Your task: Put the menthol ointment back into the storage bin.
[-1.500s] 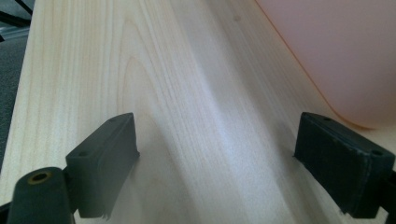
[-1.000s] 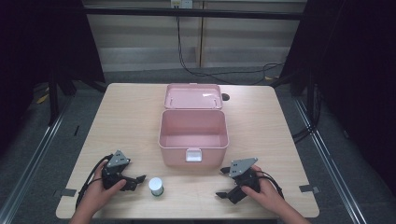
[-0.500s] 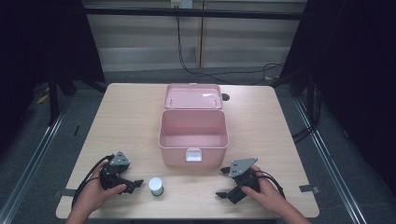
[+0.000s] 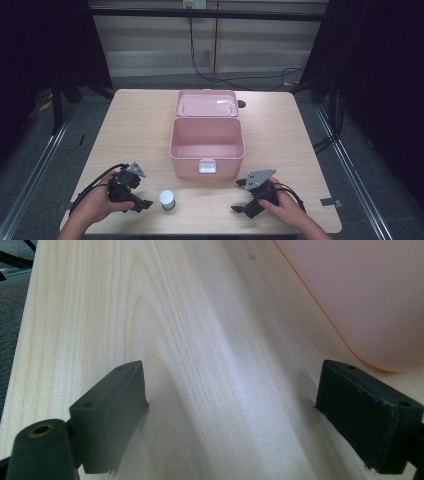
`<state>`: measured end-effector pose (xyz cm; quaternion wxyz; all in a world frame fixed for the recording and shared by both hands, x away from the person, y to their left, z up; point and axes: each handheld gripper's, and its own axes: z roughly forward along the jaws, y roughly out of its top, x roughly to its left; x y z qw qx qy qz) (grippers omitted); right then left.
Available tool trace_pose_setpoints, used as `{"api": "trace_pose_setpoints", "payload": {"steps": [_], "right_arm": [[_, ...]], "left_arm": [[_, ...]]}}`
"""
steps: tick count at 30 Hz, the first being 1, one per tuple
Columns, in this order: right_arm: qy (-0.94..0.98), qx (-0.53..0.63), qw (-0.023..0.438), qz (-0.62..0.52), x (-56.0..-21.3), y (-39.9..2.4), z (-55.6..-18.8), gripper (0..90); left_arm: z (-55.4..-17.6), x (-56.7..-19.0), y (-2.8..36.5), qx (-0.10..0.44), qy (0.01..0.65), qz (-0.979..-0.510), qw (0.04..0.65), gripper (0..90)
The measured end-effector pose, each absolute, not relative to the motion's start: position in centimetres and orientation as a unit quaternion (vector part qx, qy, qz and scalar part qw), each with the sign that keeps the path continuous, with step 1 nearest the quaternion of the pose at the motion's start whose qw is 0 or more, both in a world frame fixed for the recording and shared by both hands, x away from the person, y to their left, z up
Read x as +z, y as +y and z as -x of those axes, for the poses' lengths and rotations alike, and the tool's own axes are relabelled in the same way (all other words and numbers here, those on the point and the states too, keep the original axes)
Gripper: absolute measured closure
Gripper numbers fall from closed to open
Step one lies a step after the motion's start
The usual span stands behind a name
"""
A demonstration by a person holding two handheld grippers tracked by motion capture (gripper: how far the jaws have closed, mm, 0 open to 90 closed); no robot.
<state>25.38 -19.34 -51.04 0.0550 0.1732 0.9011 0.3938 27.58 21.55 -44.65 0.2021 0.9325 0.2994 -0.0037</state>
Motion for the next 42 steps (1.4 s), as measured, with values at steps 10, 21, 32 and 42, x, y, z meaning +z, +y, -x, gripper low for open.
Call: {"api": "trace_pose_setpoints", "payload": {"steps": [10, 21, 32, 42], "right_arm": [[0.901, 0.394, 0.055, -0.172, -51.0, -19.3, -25.4, 12.0], [0.901, 0.394, 0.055, -0.173, -51.0, -19.3, -25.4, 12.0], [0.901, 0.394, 0.055, -0.173, -51.0, -19.3, -25.4, 12.0], [0.901, 0.393, 0.056, -0.174, -51.0, -19.3, -25.4, 11.9]], "left_arm": [[-27.5, -43.9, 19.5, -0.028, 0.277, -0.945, 0.17, 18.6], [-27.7, -43.9, 17.4, -0.039, 0.259, -0.953, 0.15, 20.2], [-27.6, -43.3, 15.6, -0.046, 0.24, -0.962, 0.12, 25.7], [-28.3, -43.6, 13.9, -0.04, 0.236, -0.965, 0.103, 29.6]]}}
